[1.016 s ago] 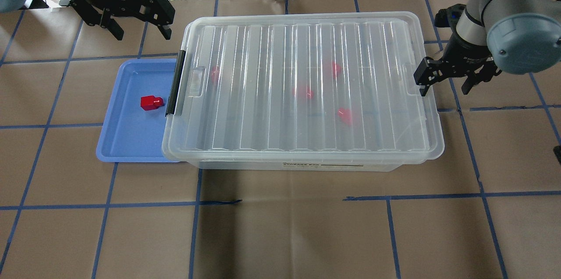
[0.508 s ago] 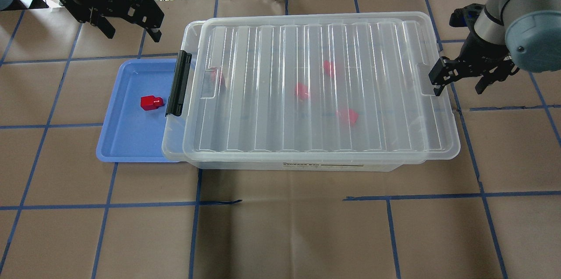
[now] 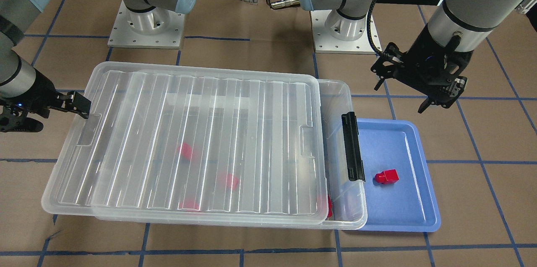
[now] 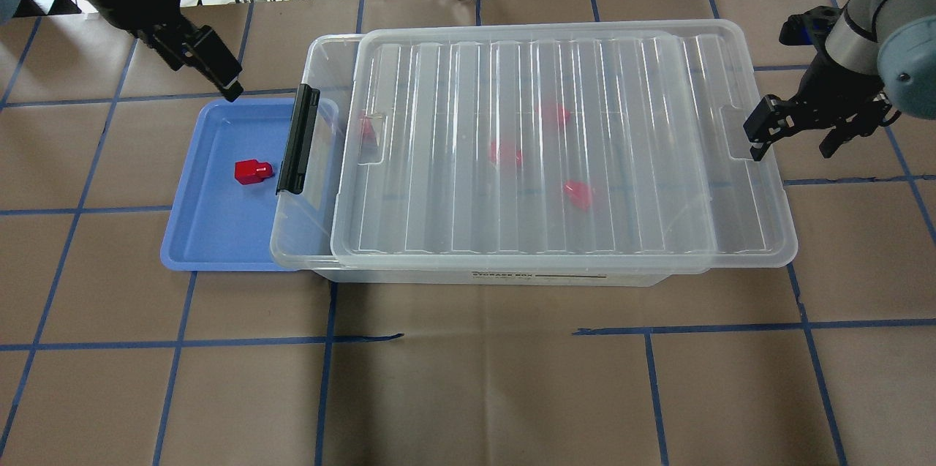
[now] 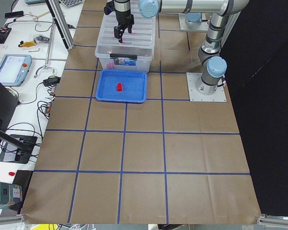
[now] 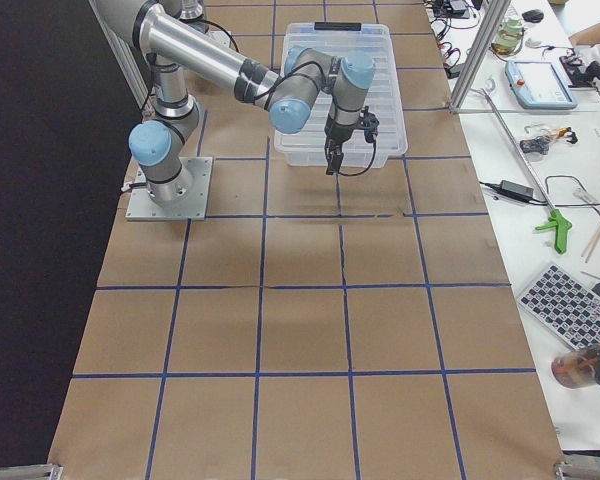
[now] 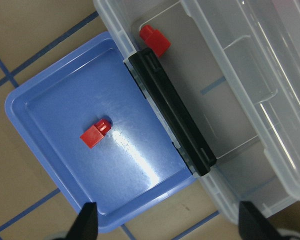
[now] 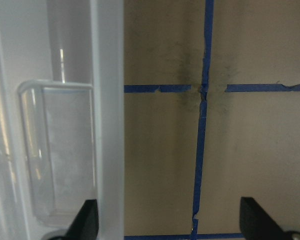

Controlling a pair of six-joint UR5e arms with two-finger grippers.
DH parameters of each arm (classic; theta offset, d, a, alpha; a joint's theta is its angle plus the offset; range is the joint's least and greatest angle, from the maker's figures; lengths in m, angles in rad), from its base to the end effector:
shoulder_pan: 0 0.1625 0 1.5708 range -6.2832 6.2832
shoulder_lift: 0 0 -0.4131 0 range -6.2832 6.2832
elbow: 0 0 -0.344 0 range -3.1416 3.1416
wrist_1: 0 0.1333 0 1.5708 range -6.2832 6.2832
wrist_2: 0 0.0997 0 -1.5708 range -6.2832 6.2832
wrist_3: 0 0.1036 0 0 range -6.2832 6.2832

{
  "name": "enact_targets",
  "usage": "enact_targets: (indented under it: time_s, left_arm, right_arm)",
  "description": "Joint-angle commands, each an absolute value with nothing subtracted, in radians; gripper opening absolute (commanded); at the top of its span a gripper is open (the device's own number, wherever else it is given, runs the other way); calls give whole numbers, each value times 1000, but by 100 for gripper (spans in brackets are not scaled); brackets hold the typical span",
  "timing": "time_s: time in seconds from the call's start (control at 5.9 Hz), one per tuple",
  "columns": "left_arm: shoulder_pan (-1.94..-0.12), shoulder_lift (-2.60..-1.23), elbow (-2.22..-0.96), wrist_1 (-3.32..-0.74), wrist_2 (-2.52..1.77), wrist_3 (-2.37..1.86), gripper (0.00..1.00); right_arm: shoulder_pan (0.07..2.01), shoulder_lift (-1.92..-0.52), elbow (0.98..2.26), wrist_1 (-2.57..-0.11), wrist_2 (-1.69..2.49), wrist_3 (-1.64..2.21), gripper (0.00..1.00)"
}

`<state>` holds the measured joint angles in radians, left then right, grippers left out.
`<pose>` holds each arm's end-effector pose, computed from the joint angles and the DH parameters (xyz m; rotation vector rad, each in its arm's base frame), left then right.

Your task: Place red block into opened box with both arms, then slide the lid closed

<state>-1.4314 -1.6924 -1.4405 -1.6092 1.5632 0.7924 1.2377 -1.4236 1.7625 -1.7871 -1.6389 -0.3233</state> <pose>-0.0646 -0.5045 0.4690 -1.0009 -2.9564 -0.0361 -0.0348 -0.4867 0.3420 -0.0087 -3.1093 -0.2148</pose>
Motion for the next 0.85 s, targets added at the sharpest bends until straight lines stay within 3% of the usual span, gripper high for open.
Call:
enact_targets:
  time_s: [0.0,0.68]
  left_arm:
    - [-1350,-1707,-1521,-1554,1569,1173,98]
    - [-1310,-1793,-1790,-1065,1562,1656,98]
  right_arm:
    - [1201,-1425,1763,-1789,-1664,-342,100]
    - [1120,-1425,1761,-1816,-1674,-446,100]
